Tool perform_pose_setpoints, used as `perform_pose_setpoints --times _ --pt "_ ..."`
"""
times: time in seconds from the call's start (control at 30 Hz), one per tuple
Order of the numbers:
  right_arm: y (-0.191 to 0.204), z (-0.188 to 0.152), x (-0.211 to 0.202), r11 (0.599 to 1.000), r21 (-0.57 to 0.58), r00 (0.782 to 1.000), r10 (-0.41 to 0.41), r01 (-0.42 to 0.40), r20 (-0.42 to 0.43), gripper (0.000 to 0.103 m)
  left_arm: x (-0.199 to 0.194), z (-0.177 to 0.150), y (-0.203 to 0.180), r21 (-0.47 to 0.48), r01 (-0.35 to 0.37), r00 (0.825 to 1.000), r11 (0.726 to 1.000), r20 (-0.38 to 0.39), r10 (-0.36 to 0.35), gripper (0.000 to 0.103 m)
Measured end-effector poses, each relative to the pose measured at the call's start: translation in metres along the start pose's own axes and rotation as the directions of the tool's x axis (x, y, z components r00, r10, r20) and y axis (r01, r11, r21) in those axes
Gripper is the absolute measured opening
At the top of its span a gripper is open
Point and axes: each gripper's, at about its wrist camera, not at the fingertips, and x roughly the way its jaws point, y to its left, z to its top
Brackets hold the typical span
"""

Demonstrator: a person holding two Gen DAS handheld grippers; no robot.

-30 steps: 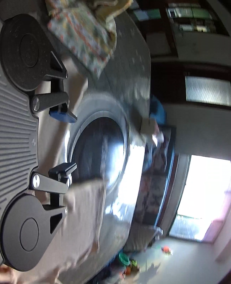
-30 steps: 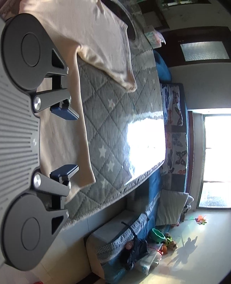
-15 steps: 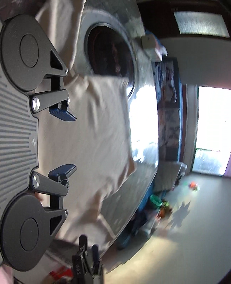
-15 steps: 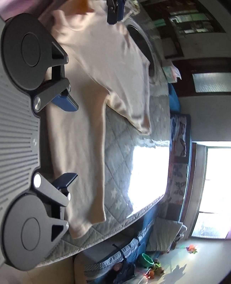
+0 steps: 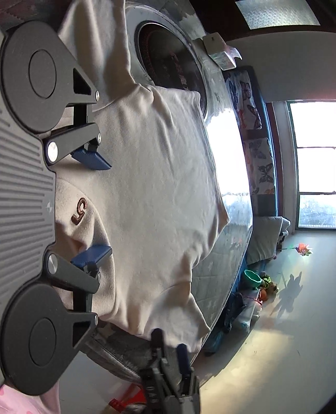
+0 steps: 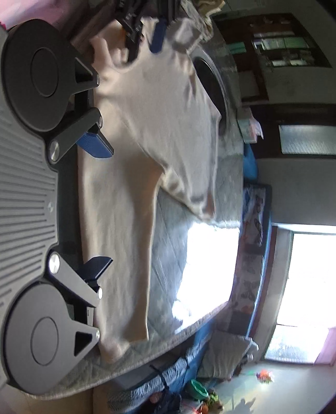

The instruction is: Fold clothes

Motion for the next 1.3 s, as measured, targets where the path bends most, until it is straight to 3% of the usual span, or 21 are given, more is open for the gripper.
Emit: perform_pose_setpoints --times 0.2,0.33,0.47,0.57,0.97,1.3 --pt "0.004 -0.003 -0.003 1.0 -0.004 1.0 -0.006 0.006 0.011 0.089 -0.003 0.006 0.0 -0.021 -0.009 1.0 1.0 -0.014 0.009 0.079" --pt "0.002 -0.002 -0.01 1.0 0.018 0.999 -0.018 0.018 0.037 0.093 -0.007 0.009 -0.004 -0.021 -0.014 1.0 1.0 0.002 0.014 0.095" --pt "-0.002 -0.002 -0.014 0.997 0.064 0.998 -0.036 0.033 0.054 0.097 -0.009 0.014 -0.009 -0.017 -0.002 1.0 1.0 0.022 0.002 0.103" --pt "-0.005 -0.002 -0.018 0.994 0.096 0.996 -0.051 0.044 0.067 0.103 -0.009 0.019 -0.013 -0.014 0.003 0.999 1.0 0.036 -0.002 0.103" --pt "-0.013 -0.005 -0.029 0.977 0.187 0.989 -0.119 0.101 0.088 0.103 -0.009 0.031 -0.02 -0.046 -0.003 0.998 0.999 0.062 0.006 0.103" --pt "-0.026 -0.01 -0.029 0.948 0.284 0.984 -0.169 0.147 0.055 0.103 0.0 0.037 -0.023 -0.075 -0.003 0.999 0.997 0.032 0.006 0.103"
